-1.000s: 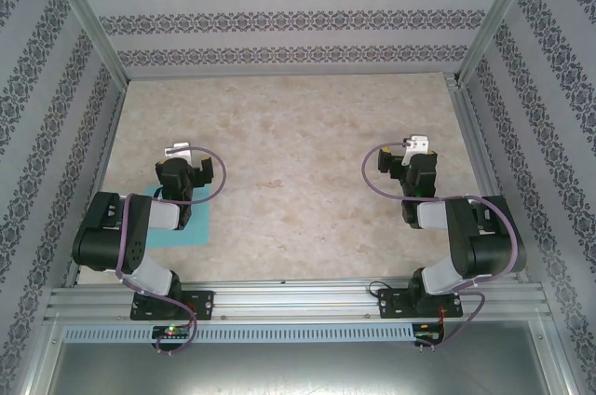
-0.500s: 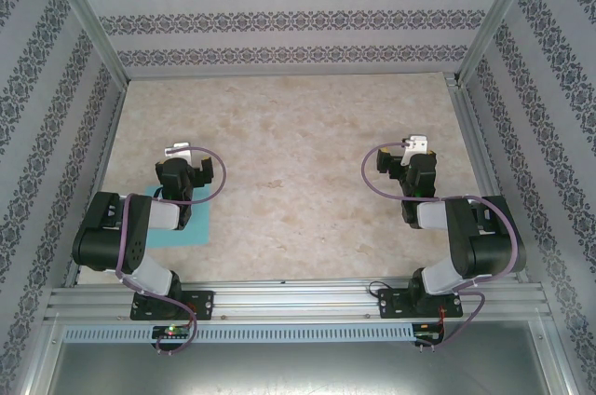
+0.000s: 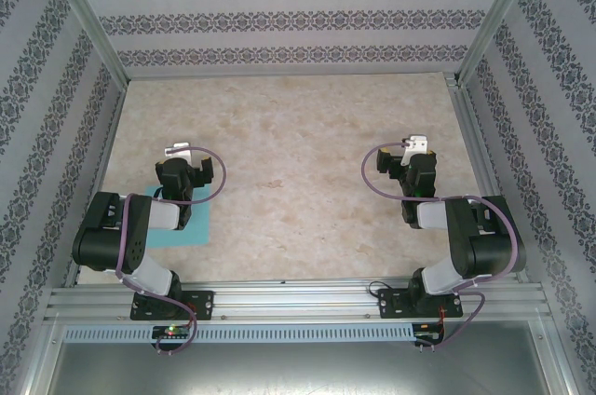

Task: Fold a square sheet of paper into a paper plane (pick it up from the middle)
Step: Move a square sheet of paper to the center of the table.

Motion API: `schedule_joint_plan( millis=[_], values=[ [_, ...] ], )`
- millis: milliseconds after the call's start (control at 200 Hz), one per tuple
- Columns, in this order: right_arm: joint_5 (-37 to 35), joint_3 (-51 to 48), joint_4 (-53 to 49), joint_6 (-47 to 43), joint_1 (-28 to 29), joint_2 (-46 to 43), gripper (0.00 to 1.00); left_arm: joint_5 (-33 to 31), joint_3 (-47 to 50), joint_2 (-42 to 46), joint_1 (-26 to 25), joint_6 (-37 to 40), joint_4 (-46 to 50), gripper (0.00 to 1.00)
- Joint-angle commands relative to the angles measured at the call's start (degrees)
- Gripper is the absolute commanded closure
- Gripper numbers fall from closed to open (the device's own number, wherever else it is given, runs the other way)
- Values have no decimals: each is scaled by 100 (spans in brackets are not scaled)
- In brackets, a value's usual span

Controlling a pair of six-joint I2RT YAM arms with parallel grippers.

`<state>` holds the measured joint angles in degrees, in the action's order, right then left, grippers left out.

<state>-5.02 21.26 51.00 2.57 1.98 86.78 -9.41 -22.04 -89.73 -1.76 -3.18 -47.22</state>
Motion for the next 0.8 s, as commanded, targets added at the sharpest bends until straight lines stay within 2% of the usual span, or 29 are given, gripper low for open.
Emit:
schedule_joint_plan(
  millis=[0, 220, 265, 380, 435, 560, 629, 664, 694, 724, 794],
  values=[
    [123, 112, -21, -58, -63, -26, 2, 35, -26, 39, 44, 57, -284, 0],
    [526, -63, 190, -228, -72, -151, 2, 71, 208, 477, 44, 90, -373, 0],
    [429, -51, 95, -338, 49, -226, 2, 10, 201, 774, 44, 35, -43, 0],
    [116, 62, -268, -257, 88, -512, 2, -449, -161, 1667, 87, -214, 1516, 0],
    [-36, 242, -995, -158, 142, -914, 2, -609, -376, 2053, 105, -567, 2298, 0],
    [9, 1210, -3939, 604, 145, -1826, 2, -959, -1129, 2608, 132, -1795, 4344, 0],
    [-56, 1639, -4975, 1528, 154, -2105, 2, -1049, -1529, 2705, 157, -2824, 5527, 0],
    [-4, 1867, -5536, 2257, 145, -2192, 2, -821, -1684, 2711, 189, -2987, 5964, 0],
    [211, 2038, -5914, 2642, 136, -2231, 2, -532, -1781, 2703, 193, -3048, 6219, 0],
    [775, 2166, -6091, 2727, 115, -2240, 2, -220, -1867, 2695, 196, -3071, 6448, 0],
    [1957, 2244, -6004, 3016, 121, -2190, 2, 309, -1953, 2711, 197, -3295, 6944, 0]
  ],
)
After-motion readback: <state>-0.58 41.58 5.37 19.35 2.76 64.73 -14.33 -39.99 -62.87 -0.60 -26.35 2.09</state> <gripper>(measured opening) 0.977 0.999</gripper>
